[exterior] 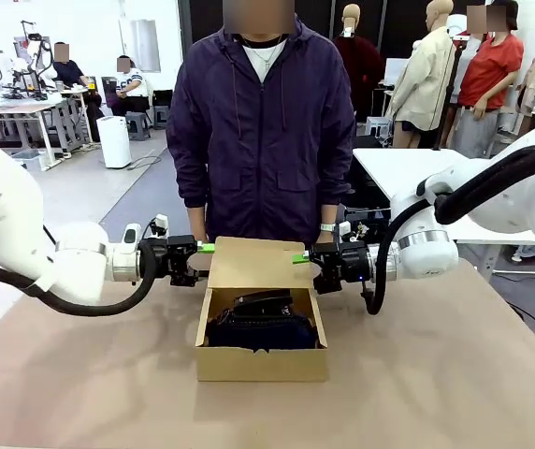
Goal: Pack the items into the box.
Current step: Close the Mailer Box.
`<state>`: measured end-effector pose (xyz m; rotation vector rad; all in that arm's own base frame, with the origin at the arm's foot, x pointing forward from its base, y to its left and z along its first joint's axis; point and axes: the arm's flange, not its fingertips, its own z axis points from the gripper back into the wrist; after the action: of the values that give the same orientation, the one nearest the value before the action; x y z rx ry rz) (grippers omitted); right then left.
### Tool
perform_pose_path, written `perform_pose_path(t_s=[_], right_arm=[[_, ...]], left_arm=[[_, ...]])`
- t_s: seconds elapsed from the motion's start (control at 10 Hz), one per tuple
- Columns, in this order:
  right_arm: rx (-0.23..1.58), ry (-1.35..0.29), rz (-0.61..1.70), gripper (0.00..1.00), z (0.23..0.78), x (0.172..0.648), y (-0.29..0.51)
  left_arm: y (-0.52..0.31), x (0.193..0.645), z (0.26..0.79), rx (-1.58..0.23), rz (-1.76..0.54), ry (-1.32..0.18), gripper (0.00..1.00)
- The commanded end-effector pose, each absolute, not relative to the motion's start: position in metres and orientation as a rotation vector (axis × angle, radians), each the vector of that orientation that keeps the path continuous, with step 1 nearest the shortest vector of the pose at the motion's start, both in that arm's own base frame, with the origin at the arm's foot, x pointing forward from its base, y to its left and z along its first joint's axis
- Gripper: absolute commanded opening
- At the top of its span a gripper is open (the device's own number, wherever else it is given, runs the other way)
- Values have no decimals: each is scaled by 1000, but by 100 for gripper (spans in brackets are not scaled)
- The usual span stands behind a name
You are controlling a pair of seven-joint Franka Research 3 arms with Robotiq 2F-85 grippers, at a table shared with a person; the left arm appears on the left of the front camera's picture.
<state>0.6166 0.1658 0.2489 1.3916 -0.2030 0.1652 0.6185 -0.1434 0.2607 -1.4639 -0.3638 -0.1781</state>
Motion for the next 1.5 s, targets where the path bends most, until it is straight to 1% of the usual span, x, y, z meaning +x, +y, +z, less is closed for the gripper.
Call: perform_pose_path(t_s=[0.0,0.1,0.2,0.3,0.4,0.8,1.0,1.3,1.4], right_arm=[[1435,-226,175,100,252,626,169],[1448,-215,167,100,251,626,169],[1452,-201,163,84,250,627,168],[1463,-201,153,65,249,627,167],[1460,-215,151,47,249,626,166],[1457,-218,164,47,251,622,159],[1464,-288,235,47,262,613,155],[1463,-395,330,47,281,595,147],[1446,-449,356,47,290,586,144]], left_arm=[[-143,619,258,-1480,-192,-351,100],[-145,619,258,-1492,-200,-332,100],[-148,620,258,-1478,-216,-323,89],[-150,620,258,-1480,-219,-304,70],[-151,619,257,-1468,-225,-321,50],[-153,620,257,-1455,-242,-299,50],[-157,619,260,-1442,-266,-293,50],[-151,601,295,-1442,-345,-410,50],[-147,588,314,-1424,-397,-494,50]])
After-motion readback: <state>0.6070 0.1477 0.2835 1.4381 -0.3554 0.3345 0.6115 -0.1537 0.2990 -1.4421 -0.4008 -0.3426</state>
